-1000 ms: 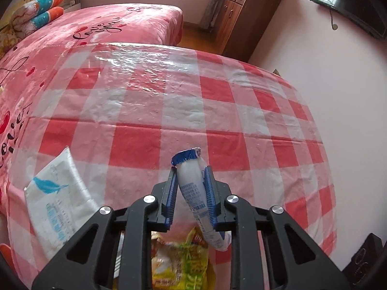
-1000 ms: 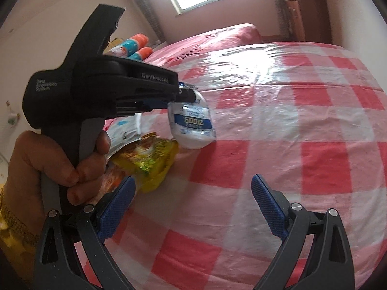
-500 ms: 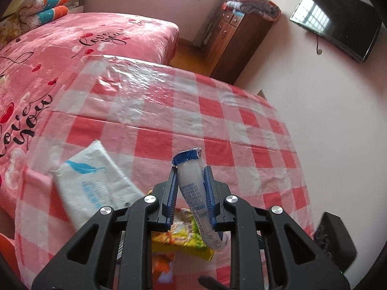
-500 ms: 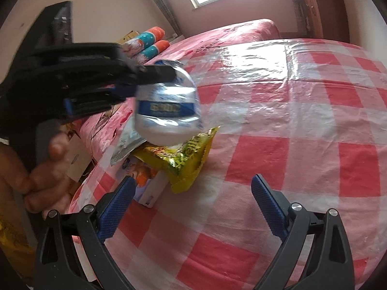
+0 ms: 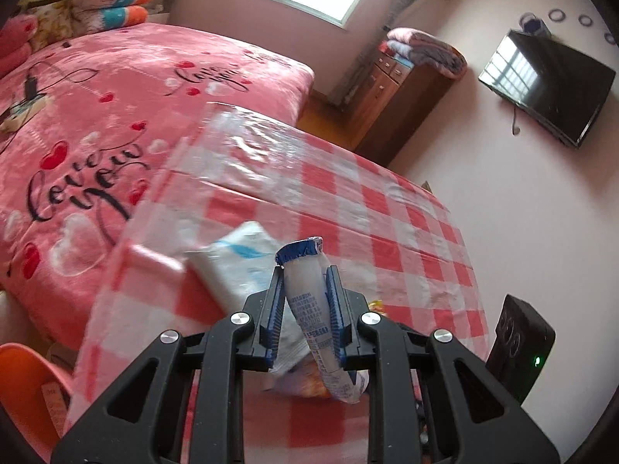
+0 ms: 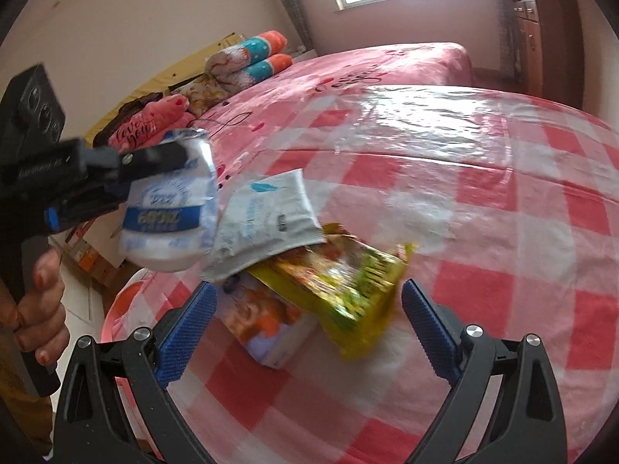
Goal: Collect trash
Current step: 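Lift the bottle with the left tool while the right tool approaches the yellow snack bag, then close the right tool on the white wipes pouch and lift it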
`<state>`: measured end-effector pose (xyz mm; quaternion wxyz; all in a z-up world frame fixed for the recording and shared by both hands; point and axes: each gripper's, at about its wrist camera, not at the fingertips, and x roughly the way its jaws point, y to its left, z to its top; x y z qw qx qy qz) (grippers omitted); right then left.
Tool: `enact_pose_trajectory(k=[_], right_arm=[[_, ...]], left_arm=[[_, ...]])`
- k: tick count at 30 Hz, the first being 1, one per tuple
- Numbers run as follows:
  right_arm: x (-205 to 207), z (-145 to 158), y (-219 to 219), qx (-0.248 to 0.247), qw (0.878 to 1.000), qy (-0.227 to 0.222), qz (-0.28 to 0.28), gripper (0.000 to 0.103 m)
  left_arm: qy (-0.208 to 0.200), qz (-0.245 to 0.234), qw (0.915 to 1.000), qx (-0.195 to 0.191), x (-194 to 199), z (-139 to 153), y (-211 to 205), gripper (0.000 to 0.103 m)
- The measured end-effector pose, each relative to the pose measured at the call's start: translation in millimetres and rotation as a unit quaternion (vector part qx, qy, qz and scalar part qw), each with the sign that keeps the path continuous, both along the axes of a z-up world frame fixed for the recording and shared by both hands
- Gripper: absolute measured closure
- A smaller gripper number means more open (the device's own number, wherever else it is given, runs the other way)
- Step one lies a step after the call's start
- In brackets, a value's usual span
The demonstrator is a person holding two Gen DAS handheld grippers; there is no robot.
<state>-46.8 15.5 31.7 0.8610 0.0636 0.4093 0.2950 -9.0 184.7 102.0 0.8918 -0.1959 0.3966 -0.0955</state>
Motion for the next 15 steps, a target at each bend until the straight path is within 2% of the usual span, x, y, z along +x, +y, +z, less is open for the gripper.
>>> enact_pose_trajectory(k=[2, 15], right_arm=[[1.8, 3.5, 13.5, -0.023, 1.0, -0.012, 0.002, 0.008], [23.3, 25.1, 64.1, -0.078, 0.995, -0.057, 0.028, 0.008]], left_arm=[[0.001, 0.01, 0.9999, -0.002, -7.6, -2.6, 13.3, 0.08], [0.018, 0.049, 0.9983, -0.028, -36.2, -29.9, 71.5, 0.08]])
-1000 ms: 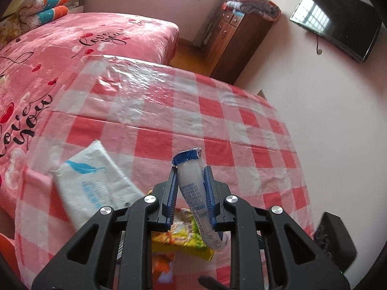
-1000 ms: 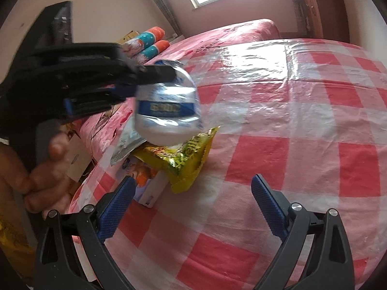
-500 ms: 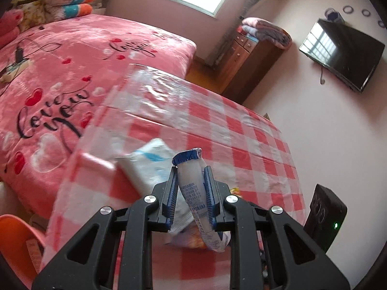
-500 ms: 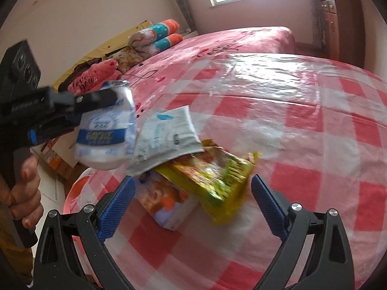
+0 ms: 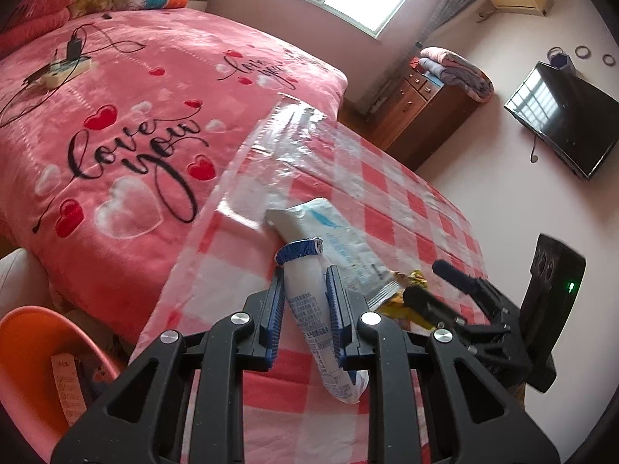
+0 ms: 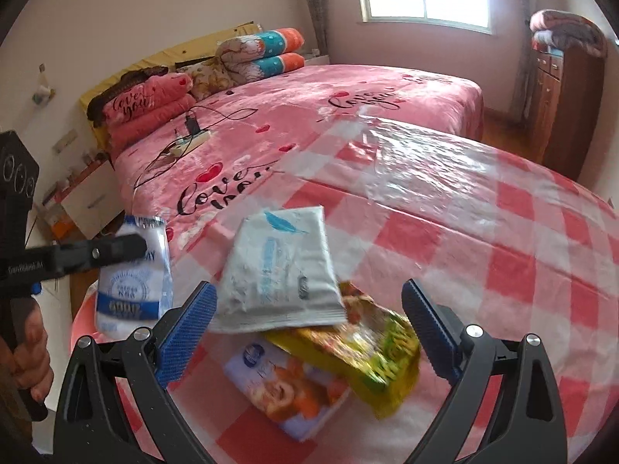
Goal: Collect trash
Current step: 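Close the right tool on the white wipes pouch and lift it, then carry bottle and pouch over the orange bucket and open both tools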
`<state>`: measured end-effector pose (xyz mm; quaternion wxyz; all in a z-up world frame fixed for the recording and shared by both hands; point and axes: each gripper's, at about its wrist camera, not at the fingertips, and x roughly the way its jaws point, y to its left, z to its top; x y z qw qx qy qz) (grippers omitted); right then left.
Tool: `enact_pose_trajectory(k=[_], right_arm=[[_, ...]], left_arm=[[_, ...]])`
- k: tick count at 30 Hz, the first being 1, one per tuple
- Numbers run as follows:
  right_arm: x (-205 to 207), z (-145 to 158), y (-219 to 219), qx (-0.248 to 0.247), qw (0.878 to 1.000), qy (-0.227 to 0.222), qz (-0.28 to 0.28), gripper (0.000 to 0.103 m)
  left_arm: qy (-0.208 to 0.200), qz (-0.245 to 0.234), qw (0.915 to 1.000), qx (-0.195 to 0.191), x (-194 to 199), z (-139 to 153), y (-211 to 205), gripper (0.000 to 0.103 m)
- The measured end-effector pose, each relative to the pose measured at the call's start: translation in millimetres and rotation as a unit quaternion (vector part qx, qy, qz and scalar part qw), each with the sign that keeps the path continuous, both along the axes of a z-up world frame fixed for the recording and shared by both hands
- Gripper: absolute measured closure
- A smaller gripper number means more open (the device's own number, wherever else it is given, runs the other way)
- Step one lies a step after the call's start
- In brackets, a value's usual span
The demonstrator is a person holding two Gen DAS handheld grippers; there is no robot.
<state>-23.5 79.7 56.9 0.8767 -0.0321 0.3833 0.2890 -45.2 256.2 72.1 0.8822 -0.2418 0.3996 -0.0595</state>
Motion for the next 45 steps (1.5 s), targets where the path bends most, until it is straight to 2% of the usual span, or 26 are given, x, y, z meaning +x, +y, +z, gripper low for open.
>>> enact_pose_trajectory(k=[9, 14, 23, 30, 45], right_arm=[[33.9, -27.6, 44.3, -0.01, 0.998, 0.065, 0.021, 0.008], [46.0, -41.0, 59.3, -0.036, 0.996, 0.074, 0.016, 0.008], [42.1, -49.1, 76.3, -0.086, 0.995, 0.04, 0.017, 0.011], [34.2, -48.2, 70.4, -0.076, 0.997, 0.024, 0.015, 0.018], [-3.6, -17.5, 44.8, -0.04, 0.999, -0.006, -0.013, 0.019]], left_arm=[[0.012, 0.015, 0.9998, -0.006, -9.8, -15.6, 21.1, 0.08], [0.019, 0.019, 0.9996, -0.011, -12.8, -23.8, 28.6, 0.08], [0.025, 0.013, 0.9994, -0.018, -17.1, -33.4, 28.8, 0.08], [0.027, 0.005, 0.9993, -0.024, -20.9, -37.5, 24.4, 0.08], [0.007, -0.007, 0.9995, -0.031, -40.7, -24.0, 16.6, 0.08]])
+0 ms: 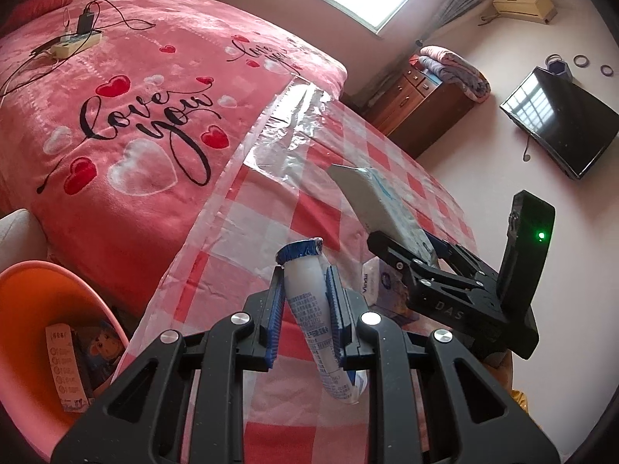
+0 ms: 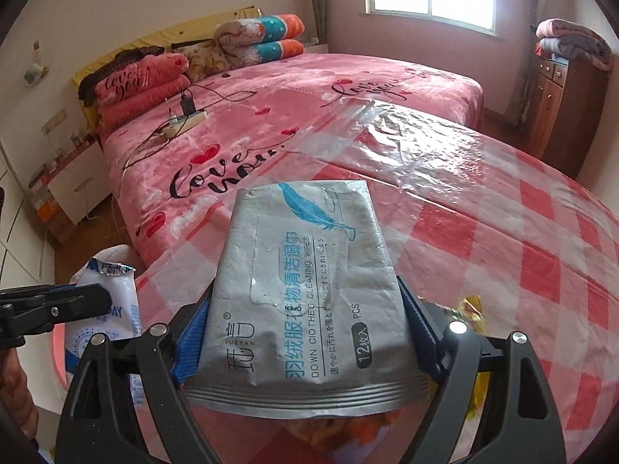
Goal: Collect trash
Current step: 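Carry bottle and pouch over the orange bucket and open both tools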
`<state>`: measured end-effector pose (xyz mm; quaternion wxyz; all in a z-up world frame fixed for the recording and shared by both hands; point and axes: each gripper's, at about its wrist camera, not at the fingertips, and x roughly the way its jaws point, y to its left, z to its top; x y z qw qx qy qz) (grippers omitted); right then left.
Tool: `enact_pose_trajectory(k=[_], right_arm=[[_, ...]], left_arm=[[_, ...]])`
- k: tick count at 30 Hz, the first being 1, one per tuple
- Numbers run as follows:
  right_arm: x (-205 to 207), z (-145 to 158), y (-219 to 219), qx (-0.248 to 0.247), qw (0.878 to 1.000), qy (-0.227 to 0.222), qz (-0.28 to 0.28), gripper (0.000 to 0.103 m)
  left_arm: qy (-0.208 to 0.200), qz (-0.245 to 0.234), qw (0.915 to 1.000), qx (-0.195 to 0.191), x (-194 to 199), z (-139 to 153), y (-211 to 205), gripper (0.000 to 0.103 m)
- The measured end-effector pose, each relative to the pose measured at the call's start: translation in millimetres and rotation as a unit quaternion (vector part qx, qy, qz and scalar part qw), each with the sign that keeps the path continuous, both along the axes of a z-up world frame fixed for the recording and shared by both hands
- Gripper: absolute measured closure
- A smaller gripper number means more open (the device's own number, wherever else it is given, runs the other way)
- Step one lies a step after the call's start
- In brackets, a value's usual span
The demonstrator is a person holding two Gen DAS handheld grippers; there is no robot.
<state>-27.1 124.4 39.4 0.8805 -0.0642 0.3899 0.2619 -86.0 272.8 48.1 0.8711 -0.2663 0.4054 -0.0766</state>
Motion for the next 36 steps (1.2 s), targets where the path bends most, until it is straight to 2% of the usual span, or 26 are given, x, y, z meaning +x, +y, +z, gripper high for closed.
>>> enact_pose_trajectory(k=[8, 15, 27, 35, 36], right_arm=[[-22.5, 15.4, -2.7, 0.024, 1.0, 0.002, 0.005, 0.019], [-46.6, 29.6, 17.0, 0.038, 0.999, 0.005, 0.036, 0.019], [-107.4, 43.1, 106.8, 0.032, 0.988, 0.0, 0.152, 0.019], [-137.1, 27.9, 172.1, 0.006, 0.974, 0.006, 0.225, 0.018], [-138.8, 25.2, 178.7, 0.003, 0.973, 0.009, 0.231, 0.015]], left_arm=[[-0.014, 0.01, 0.9998, 0.001, -20.6, 11.5, 10.8, 0.08], [-0.019, 0.037, 0.9991, 0.004, -45.6, 16.0, 35.0, 0.08], [0.003, 0.127, 0.9917, 0.014, -106.2, 5.1, 111.5, 0.08], [0.035, 0.175, 0.984, 0.011, -135.1, -22.7, 154.6, 0.08], [0.039, 0.179, 0.983, 0.013, -136.2, -27.2, 158.6, 0.079]])
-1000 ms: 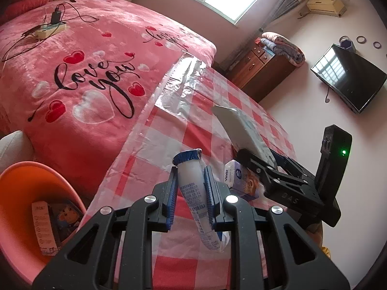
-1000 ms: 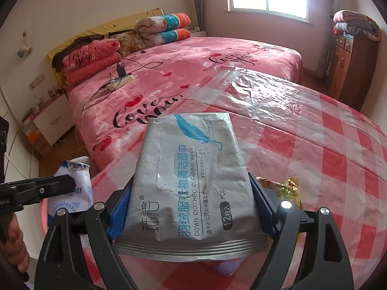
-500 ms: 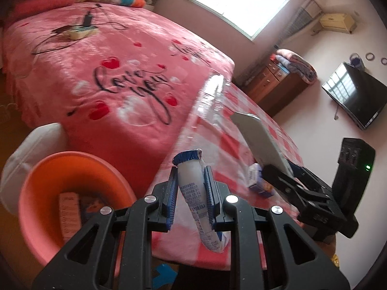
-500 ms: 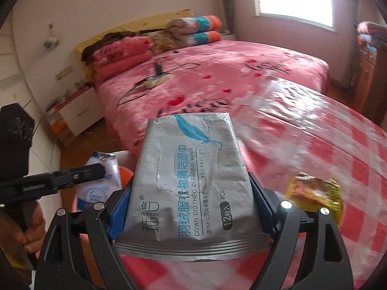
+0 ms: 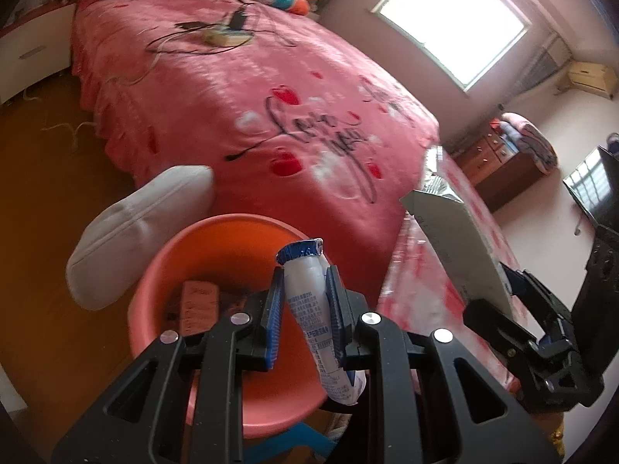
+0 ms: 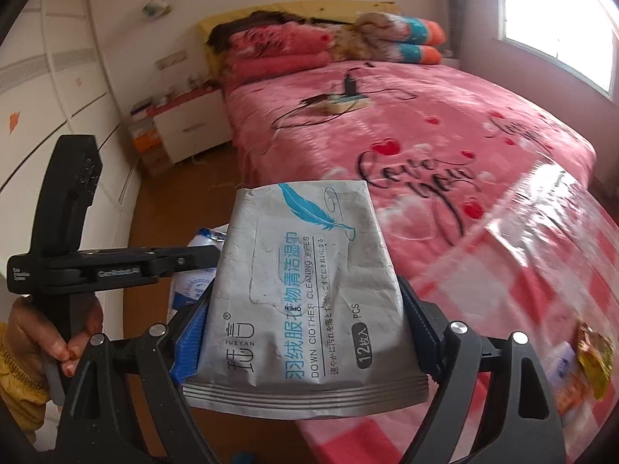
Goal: Collect trash
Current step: 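Carry bottle and pouch over the orange bucket and open both tools, then move both tools back to the tissue pack and snack bag on the sheet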
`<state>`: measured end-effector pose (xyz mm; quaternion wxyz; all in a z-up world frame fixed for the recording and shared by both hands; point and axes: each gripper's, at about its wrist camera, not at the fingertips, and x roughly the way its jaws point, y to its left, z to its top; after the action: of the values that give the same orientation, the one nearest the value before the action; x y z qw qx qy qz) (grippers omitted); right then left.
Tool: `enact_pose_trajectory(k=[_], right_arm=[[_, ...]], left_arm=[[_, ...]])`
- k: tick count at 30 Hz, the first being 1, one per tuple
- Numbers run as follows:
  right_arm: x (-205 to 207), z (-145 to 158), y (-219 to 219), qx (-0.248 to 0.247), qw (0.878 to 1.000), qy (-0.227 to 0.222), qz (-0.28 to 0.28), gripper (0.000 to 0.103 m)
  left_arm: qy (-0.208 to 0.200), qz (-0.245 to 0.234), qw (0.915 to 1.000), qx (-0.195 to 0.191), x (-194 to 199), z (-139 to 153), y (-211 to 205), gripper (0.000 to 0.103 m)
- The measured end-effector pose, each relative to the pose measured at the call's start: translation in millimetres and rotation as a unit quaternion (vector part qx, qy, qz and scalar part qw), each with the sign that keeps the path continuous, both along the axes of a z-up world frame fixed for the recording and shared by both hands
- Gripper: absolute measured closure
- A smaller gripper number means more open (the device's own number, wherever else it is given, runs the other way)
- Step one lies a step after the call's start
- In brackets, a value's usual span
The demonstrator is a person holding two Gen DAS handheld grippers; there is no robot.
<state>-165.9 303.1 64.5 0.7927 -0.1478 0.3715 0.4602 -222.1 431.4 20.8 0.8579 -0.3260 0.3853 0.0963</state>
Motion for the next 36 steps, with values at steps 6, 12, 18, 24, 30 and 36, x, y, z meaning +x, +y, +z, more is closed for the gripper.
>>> enact_pose_trajectory(k=[6, 12, 18, 24, 30, 36], right_arm=[[-4.8, -30.7, 26.6, -0.037, 0.999, 0.019, 0.018, 0.012], [1.9, -27.5, -5.1, 0.003, 0.999, 0.028, -0.027, 0.01], [9.5, -18.6, -38.2, 0.038, 0.997, 0.015, -0.065, 0.01], [8.8, -14.5, -70.7, 0.07, 0.993, 0.003, -0.099, 0.009], [10.6, -13.8, -99.4, 0.089, 0.987, -0.006, -0.13, 0.009], [12.9, -17.6, -122.9, 0.092, 0.983, -0.01, -0.156, 0.009]], left_arm=[[0.059, 0.051, 0.9967, 0.024, -7.9, -32.7, 24.7, 0.036], [0.073, 0.063, 0.9937, 0.057, -11.9, -37.1, 27.4, 0.023], [0.072, 0.044, 0.9917, 0.097, -2.3, -29.1, 8.9, 0.017], [0.06, 0.012, 0.9914, 0.116, 9.9, -18.4, -14.9, 0.016], [0.042, -0.022, 0.9906, 0.128, 22.3, -6.4, -44.4, 0.016], [0.028, -0.05, 0.9884, 0.14, 34.8, 6.4, -74.1, 0.015]])
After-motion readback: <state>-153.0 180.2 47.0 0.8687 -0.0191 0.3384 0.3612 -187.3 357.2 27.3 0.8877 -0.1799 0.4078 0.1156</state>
